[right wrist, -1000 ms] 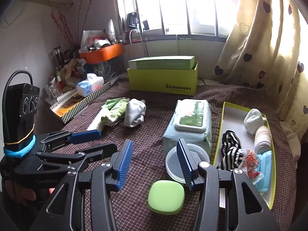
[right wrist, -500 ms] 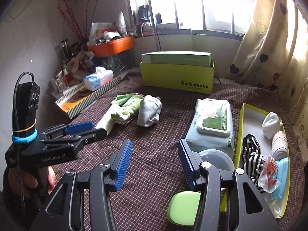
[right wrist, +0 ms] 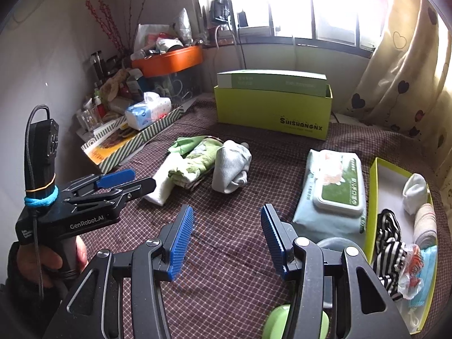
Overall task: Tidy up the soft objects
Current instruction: 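Grasp the white rolled towel with the left gripper while the right gripper grasps the grey knit cloth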
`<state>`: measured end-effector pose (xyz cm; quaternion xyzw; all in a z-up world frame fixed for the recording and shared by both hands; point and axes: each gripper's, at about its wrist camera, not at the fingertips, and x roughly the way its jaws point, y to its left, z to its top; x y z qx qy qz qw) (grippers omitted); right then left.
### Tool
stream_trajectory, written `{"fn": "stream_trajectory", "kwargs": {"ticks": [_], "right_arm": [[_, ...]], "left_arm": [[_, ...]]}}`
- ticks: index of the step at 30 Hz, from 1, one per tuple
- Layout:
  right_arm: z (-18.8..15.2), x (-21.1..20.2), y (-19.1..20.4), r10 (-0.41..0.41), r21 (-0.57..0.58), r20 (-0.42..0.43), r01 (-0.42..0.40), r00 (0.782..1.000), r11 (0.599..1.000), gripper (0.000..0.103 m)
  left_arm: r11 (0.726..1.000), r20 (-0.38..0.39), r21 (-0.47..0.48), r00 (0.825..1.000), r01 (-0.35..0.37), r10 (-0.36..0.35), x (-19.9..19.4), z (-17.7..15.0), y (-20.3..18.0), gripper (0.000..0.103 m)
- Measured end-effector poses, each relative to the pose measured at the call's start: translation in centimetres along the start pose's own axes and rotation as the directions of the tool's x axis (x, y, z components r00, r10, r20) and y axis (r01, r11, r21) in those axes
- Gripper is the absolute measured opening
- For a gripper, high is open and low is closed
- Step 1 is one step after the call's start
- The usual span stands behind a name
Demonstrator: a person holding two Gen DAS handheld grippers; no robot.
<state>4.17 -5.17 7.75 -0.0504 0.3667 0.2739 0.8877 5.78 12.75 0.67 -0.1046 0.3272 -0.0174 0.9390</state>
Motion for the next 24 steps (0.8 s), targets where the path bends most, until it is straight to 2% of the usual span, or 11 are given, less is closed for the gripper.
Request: {"fn": "stream_trajectory", "kwargs": {"ticks": [7, 15, 24], "right_arm": [[1.4, 2.5, 0.2, -0.018, 0.013, -0.031, 0.019, 0.999, 1.000, 0.049], [3.7, 7.4, -0.4, -0.026, 0.079, -0.092, 0.033, 0.995, 0.996, 0.049], [5.4, 13.4, -0.6, -0.067, 0.100, -0.170, 0.085, 0.983, 0.991, 0.049]], "left_arm": [[0.996, -0.056, -0.053, 0.996, -0.070, 0.066, 2.8, 0.3, 2.2, 0.062], [0.991, -0.159, -0.087, 0.983, -0.104, 0.090, 5.9, -0.1, 3.0, 0.062], [0.990, -0.186, -0.064, 0.976, -0.123, 0.109, 7.2, 0.2, 2.7, 0.062]]}}
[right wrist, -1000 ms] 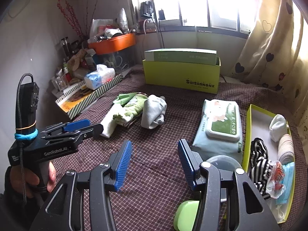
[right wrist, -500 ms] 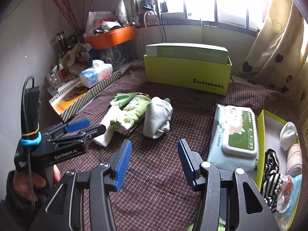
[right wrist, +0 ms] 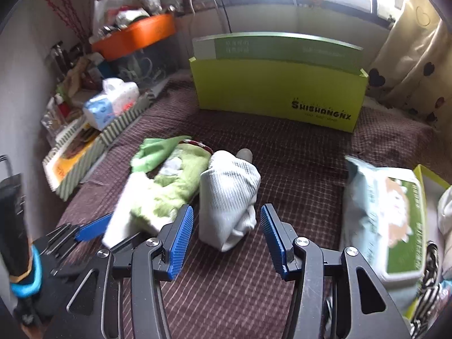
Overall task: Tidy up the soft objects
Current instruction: 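Grasp the white rolled towel with the left gripper while the right gripper grasps the grey knit cloth, then lift and carry the white towel and grey cloth toward the tray with both grippers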
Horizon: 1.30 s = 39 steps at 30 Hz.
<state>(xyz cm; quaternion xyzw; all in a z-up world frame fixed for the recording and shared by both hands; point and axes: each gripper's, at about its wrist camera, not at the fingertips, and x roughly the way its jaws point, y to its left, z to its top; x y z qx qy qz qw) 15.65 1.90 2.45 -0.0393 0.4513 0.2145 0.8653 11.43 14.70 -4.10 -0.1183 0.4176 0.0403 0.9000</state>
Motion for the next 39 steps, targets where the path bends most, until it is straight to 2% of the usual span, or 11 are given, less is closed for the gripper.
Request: {"fn": "stream_trajectory", "kwargs": {"ticks": [3, 5, 7, 9, 14, 26, 34, 39], "right_arm": [[0.6, 1.6, -0.2, -0.024, 0.013, -0.019, 0.024, 1.000, 1.000, 0.049], [1.0, 2.4, 0.0, -0.018, 0.007, -0.028, 0.018, 0.999, 1.000, 0.049], [1.2, 2.8, 0.2, -0.029, 0.000, -0.037, 0.029, 0.999, 1.000, 0.049], [1.3, 3.1, 0.5, -0.035, -0.011, -0.039, 0.035, 0.999, 0.999, 0.040], [1.1, 2.9, 1.0, -0.052, -0.028, -0.026, 0.051, 0.998, 0.998, 0.030], [-0.4, -1.2, 0.8, -0.021, -0.027, 0.032, 0.022, 0.999, 0.999, 0.026], [-2.0, -5.7, 0.6, 0.045, -0.037, 0.099, -0.042, 0.994, 0.998, 0.026], [-3.1, -9.5, 0.3, 0.091, -0.040, 0.166, -0.086, 0.982, 0.996, 0.026]], "left_arm": [[1.000, -0.004, 0.003, 1.000, -0.002, 0.002, 0.2, -0.1, 0.0, 0.061], [1.000, 0.001, 0.007, 1.000, -0.008, 0.008, 0.2, -0.1, 0.0, 0.055], [1.000, 0.006, -0.002, 1.000, -0.016, 0.016, 0.3, -0.1, 0.3, 0.042], [1.000, 0.011, -0.019, 1.000, -0.016, 0.016, 0.2, -0.1, 0.7, 0.037], [1.000, 0.023, -0.024, 1.000, -0.005, 0.006, -0.1, -0.1, 0.9, 0.027], [1.000, 0.083, -0.025, 0.996, -0.009, 0.011, -3.3, -0.5, 0.6, 0.024], [0.999, 0.142, -0.022, 0.989, 0.031, -0.027, -6.7, -0.9, -0.8, 0.024], [0.997, 0.178, 0.001, 0.981, 0.073, -0.072, -9.1, -0.7, -2.5, 0.024]]}}
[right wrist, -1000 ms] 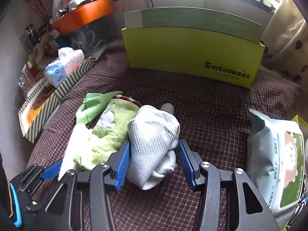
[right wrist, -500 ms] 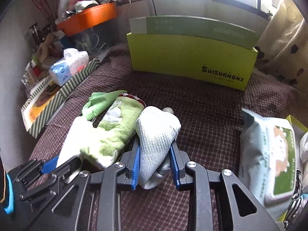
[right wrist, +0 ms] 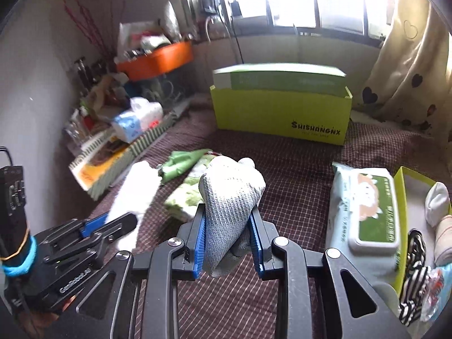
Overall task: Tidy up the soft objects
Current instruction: 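Lift and carry the white towel and grey cloth toward the tray with both grippers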
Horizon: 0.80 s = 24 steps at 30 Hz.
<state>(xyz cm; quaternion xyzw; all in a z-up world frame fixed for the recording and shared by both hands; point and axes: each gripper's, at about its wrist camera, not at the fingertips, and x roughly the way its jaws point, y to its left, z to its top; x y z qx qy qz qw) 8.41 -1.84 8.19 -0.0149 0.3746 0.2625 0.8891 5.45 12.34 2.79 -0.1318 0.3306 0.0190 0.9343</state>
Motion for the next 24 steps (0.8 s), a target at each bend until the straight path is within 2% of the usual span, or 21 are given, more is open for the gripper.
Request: {"fn": "stream_trajectory", "kwargs": {"ticks": [8, 11, 15, 24], "right_arm": [[-0.9, -7.0, -2.0, -0.002, 0.021, 0.115, 0.000, 0.993, 1.000, 0.026], [-1.7, -9.4, -3.4, -0.023, 0.035, 0.147, 0.018, 0.989, 0.999, 0.026], [-3.3, -12.3, -6.2, -0.082, 0.082, 0.180, 0.068, 0.980, 0.994, 0.026], [-6.5, -17.1, -13.1, -0.246, 0.210, 0.184, 0.207, 0.952, 0.956, 0.026]], "left_arm": [[0.999, 0.055, 0.025, 0.997, 0.048, -0.049, -2.9, 0.8, -2.6, 0.024], [0.995, 0.053, 0.050, 0.994, 0.090, -0.092, -3.3, 1.0, -3.9, 0.024], [0.989, 0.033, 0.072, 0.990, 0.132, -0.135, -3.1, 0.7, -5.2, 0.024], [0.968, 0.006, 0.140, 0.977, 0.208, -0.211, -2.9, 0.8, -9.3, 0.024]]}}
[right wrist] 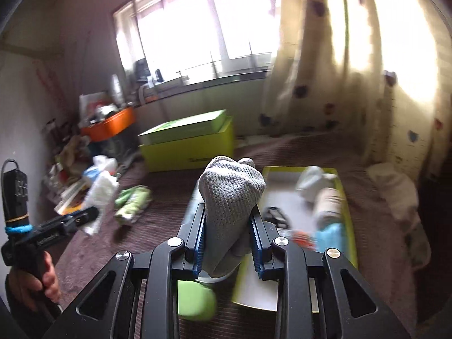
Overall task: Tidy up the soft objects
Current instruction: 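Lift and carry the white towel and grey cloth toward the tray with both grippers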
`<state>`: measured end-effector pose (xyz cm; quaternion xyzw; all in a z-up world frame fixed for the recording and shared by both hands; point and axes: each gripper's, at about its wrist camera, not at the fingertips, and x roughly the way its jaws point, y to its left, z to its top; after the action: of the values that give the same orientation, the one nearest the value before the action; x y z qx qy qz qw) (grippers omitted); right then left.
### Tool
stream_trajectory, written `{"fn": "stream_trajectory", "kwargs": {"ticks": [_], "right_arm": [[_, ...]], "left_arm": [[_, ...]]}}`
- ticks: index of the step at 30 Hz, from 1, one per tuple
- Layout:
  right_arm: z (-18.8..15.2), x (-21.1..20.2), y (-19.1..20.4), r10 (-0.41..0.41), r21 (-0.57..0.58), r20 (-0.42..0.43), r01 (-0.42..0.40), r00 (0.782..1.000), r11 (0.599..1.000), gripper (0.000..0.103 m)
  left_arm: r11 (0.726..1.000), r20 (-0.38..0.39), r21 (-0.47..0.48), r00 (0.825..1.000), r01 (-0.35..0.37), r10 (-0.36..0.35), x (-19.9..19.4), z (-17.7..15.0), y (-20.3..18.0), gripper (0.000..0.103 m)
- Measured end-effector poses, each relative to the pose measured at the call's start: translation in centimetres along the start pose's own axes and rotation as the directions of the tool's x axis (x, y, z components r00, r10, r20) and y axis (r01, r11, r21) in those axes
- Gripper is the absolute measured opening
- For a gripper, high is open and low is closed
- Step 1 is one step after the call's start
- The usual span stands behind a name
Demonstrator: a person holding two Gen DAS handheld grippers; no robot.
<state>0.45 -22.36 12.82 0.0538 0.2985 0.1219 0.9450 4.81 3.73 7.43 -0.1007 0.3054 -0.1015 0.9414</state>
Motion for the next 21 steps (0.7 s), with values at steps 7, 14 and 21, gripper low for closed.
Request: {"fn": "stream_trajectory", "kwargs": {"ticks": [7, 14, 21], "right_arm": [[-2.4, -0.4, -5.1, -0.095, 0.047, -0.064, 0.098, 0.993, 0.994, 0.026], [-4.8, 0.1, -7.4, -0.124, 0.057, -0.132, 0.132, 0.984, 0.990, 0.026], [-5.8, 3.4, -7.6, -0.096, 0.028, -0.210, 0.104, 0.973, 0.994, 0.026]], "left_arm": [[0.994, -0.023, 0.073, 0.997, 0.081, -0.080, 1.5, 0.7, -4.4, 0.024], [0.978, -0.071, 0.133, 0.986, 0.161, -0.153, 3.2, 0.4, -8.8, 0.024], [0.970, -0.107, 0.158, 0.980, 0.186, -0.170, 4.3, -0.1, -11.0, 0.024]]}}
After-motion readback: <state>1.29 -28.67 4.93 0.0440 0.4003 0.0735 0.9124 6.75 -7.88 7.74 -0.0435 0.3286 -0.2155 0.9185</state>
